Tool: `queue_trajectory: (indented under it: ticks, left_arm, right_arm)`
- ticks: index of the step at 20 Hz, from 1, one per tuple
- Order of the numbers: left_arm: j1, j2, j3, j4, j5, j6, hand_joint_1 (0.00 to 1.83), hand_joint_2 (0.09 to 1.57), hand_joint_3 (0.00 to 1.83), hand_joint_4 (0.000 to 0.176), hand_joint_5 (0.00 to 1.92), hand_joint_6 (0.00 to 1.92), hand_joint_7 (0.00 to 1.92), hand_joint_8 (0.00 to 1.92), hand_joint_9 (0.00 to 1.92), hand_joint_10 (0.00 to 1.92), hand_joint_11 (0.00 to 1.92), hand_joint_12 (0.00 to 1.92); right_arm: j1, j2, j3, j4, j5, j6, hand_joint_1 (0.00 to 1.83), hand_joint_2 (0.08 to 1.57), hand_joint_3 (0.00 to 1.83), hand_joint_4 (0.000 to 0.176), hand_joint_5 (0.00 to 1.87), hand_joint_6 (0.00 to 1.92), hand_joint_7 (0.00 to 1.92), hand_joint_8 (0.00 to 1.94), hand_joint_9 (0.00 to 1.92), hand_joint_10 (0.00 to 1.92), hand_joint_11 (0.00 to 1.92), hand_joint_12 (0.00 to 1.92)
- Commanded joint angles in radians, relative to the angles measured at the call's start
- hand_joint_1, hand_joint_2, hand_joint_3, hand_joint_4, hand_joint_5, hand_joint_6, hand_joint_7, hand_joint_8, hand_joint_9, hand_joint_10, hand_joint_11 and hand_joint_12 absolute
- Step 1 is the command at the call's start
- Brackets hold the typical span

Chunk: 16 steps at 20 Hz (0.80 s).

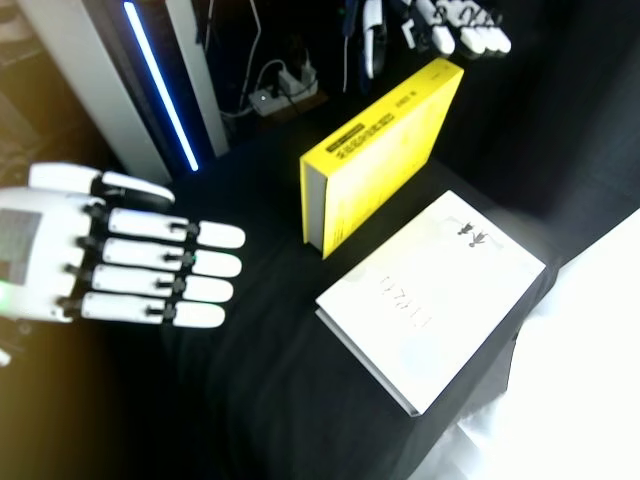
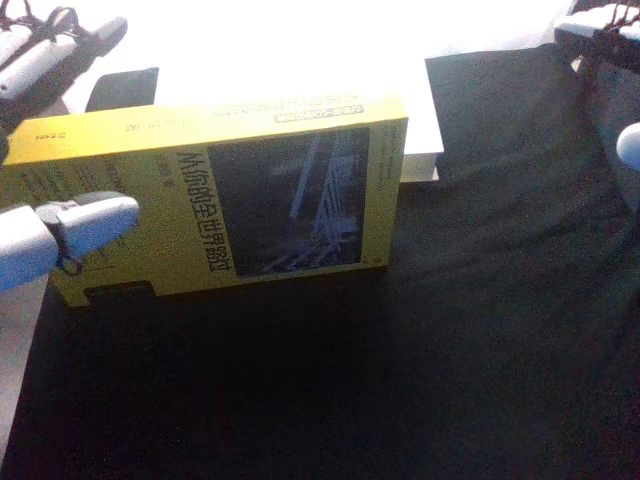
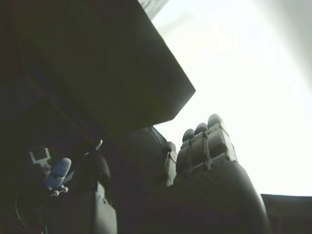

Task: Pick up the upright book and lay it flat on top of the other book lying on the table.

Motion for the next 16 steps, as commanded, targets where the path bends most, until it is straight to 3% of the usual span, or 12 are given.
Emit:
queue_trajectory:
  ticks: [1, 4, 6, 7, 8, 9, 11, 12, 13, 14, 15, 16]
  left_arm:
    - [-0.012, -0.001, 0.012, -0.008, -0.102, 0.000, 0.48, 1.13, 0.00, 0.176, 0.00, 0.00, 0.00, 0.00, 0.00, 0.00, 0.00, 0.00]
    - [-0.015, -0.006, 0.022, -0.027, -0.080, 0.000, 0.47, 1.14, 0.00, 0.176, 0.00, 0.00, 0.00, 0.00, 0.00, 0.00, 0.00, 0.00]
    - [-0.022, -0.018, 0.035, -0.047, -0.054, 0.000, 0.55, 1.16, 0.00, 0.176, 0.00, 0.00, 0.00, 0.00, 0.00, 0.00, 0.00, 0.00]
    - [-0.029, -0.029, 0.044, -0.053, -0.035, 0.000, 0.55, 1.16, 0.00, 0.147, 0.00, 0.00, 0.00, 0.00, 0.00, 0.00, 0.00, 0.00]
    - [-0.035, -0.040, 0.050, -0.057, -0.017, 0.000, 0.53, 1.16, 0.00, 0.153, 0.00, 0.00, 0.00, 0.00, 0.00, 0.00, 0.02, 0.01]
    - [-0.040, -0.052, 0.056, -0.058, -0.001, 0.000, 0.53, 1.16, 0.00, 0.150, 0.00, 0.00, 0.00, 0.00, 0.00, 0.00, 0.05, 0.03]
    - [-0.044, -0.072, 0.061, -0.058, 0.014, 0.000, 0.65, 1.23, 0.01, 0.087, 0.03, 0.00, 0.03, 0.00, 0.04, 0.00, 0.01, 0.12]
    - [-0.044, -0.076, 0.060, -0.058, 0.015, 0.000, 0.79, 1.31, 0.00, 0.044, 0.16, 0.01, 0.21, 0.01, 0.18, 0.01, 0.00, 0.42]
    - [-0.044, -0.079, 0.060, -0.059, 0.015, 0.000, 1.04, 1.41, 0.01, 0.000, 0.45, 0.05, 0.54, 0.07, 0.45, 0.10, 0.00, 0.92]
    - [-0.043, -0.080, 0.059, -0.059, 0.015, 0.000, 1.35, 1.35, 0.00, 0.000, 0.68, 0.10, 0.56, 1.27, 0.45, 1.46, 0.08, 1.41]
    - [-0.040, -0.080, 0.057, -0.059, 0.010, 0.000, 1.28, 1.37, 0.01, 0.000, 0.92, 0.21, 0.53, 1.63, 0.67, 1.73, 0.62, 1.82]
    - [-0.034, -0.079, 0.051, -0.057, -0.002, 0.000, 1.42, 1.50, 0.01, 0.000, 0.93, 0.62, 0.80, 1.55, 1.03, 1.88, 1.13, 1.90]
  right_arm:
    - [0.014, 0.005, 0.005, 0.046, 0.103, 0.002, 0.07, 1.40, 0.04, 0.031, 0.00, 0.00, 0.00, 0.00, 0.00, 0.00, 0.00, 0.00]
    - [0.014, 0.004, 0.005, 0.046, 0.103, 0.002, 0.07, 1.41, 0.03, 0.008, 0.00, 0.00, 0.00, 0.00, 0.00, 0.00, 0.00, 0.00]
    - [0.014, 0.003, 0.005, 0.046, 0.103, 0.002, 0.11, 1.42, 0.03, 0.007, 0.00, 0.00, 0.00, 0.00, 0.00, 0.00, 0.00, 0.00]
    - [0.014, 0.002, 0.005, 0.046, 0.103, 0.003, 0.14, 1.41, 0.02, 0.011, 0.00, 0.00, 0.00, 0.00, 0.00, 0.00, 0.00, 0.00]
    - [0.013, 0.001, 0.006, 0.046, 0.103, 0.003, 0.15, 1.41, 0.02, 0.017, 0.00, 0.00, 0.00, 0.00, 0.00, 0.00, 0.00, 0.00]
    - [0.013, 0.001, 0.006, 0.046, 0.103, 0.003, 0.14, 1.42, 0.02, 0.010, 0.00, 0.00, 0.00, 0.00, 0.00, 0.00, 0.00, 0.00]
    - [0.013, 0.001, 0.006, 0.046, 0.103, 0.004, 0.15, 1.42, 0.02, 0.016, 0.00, 0.00, 0.00, 0.00, 0.00, 0.00, 0.00, 0.00]
    - [0.013, 0.001, 0.006, 0.046, 0.103, 0.005, 0.18, 1.41, 0.01, 0.017, 0.00, 0.00, 0.00, 0.00, 0.00, 0.00, 0.00, 0.00]
    - [0.013, 0.000, 0.005, 0.046, 0.103, 0.005, 0.19, 1.41, 0.01, 0.028, 0.00, 0.00, 0.00, 0.00, 0.00, 0.00, 0.00, 0.00]
    - [0.013, 0.000, 0.005, 0.046, 0.103, 0.005, 0.21, 1.42, 0.01, 0.032, 0.00, 0.00, 0.00, 0.00, 0.00, 0.00, 0.00, 0.00]
    - [0.013, -0.001, 0.005, 0.046, 0.103, 0.005, 0.22, 1.41, 0.01, 0.032, 0.00, 0.00, 0.00, 0.00, 0.00, 0.00, 0.00, 0.00]
    - [0.013, -0.002, 0.006, 0.046, 0.103, 0.005, 0.22, 1.41, 0.01, 0.028, 0.00, 0.00, 0.00, 0.00, 0.00, 0.00, 0.00, 0.00]
